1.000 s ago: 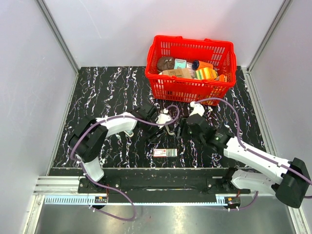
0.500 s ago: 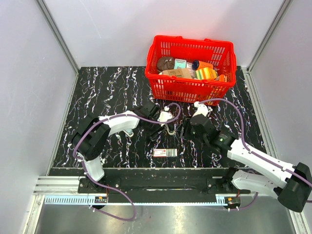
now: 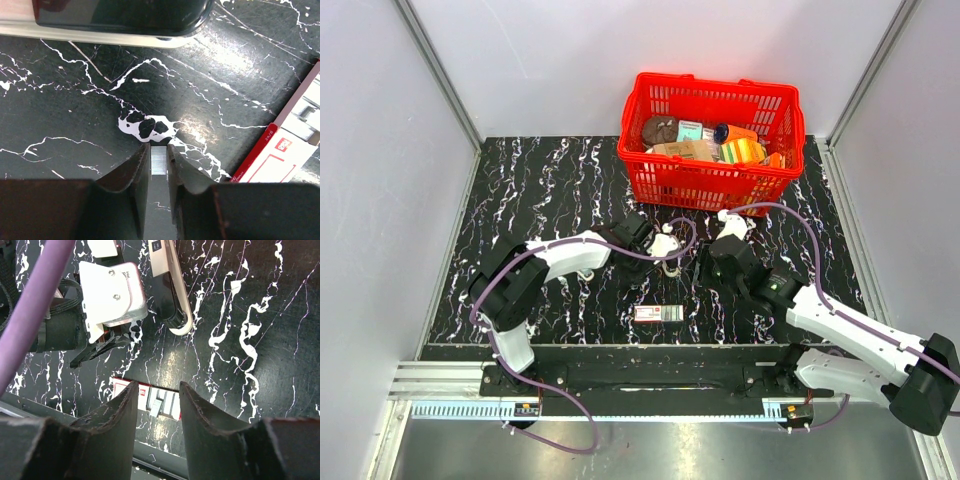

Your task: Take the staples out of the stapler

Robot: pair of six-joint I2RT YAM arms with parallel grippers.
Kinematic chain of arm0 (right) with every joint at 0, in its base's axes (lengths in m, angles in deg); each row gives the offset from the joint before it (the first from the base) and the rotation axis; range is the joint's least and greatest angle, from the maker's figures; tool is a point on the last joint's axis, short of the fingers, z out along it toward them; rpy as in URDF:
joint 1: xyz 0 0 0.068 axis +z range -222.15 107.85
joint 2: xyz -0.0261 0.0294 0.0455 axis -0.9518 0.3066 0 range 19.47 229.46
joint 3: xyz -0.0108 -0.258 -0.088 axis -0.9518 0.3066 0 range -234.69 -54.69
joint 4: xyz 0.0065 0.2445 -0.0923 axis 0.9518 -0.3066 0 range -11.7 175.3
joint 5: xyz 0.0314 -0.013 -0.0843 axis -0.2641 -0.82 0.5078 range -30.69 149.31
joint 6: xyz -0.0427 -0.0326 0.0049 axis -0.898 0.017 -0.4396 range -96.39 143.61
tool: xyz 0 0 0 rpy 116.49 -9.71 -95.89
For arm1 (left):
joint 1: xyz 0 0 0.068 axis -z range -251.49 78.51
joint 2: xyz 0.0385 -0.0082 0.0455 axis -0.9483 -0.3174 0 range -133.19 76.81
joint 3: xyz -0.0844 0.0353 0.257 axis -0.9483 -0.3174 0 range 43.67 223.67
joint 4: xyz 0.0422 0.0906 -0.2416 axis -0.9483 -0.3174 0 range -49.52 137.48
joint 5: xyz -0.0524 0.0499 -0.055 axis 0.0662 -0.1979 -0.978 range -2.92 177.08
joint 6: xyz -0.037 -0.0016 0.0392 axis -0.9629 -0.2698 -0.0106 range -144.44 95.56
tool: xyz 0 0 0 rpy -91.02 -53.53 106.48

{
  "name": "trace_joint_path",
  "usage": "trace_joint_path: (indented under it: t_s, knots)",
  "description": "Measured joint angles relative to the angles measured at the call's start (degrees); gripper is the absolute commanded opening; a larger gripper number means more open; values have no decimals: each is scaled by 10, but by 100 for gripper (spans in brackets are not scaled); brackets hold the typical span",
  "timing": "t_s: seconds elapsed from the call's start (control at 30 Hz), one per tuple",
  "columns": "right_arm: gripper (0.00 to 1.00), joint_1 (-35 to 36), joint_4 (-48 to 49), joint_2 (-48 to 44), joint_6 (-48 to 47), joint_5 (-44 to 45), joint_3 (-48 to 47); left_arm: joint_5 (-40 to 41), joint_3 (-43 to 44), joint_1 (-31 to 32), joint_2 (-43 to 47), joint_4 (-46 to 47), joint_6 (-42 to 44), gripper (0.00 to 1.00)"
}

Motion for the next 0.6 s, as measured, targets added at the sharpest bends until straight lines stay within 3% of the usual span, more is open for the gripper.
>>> trace_joint_path:
  t_s: [0.17,0.43,0.6]
  knots:
    - [42,-1,-4,0,-4,3,-1,5,-1,2,2,0,-3,6]
    - [41,-3,-10,-1,-10,4,-17,2,-2,0,14,-25,-5,3]
    - [40,-3,-13,-5,-12,4,-29,-43,37,-31,26,-77,-7,2]
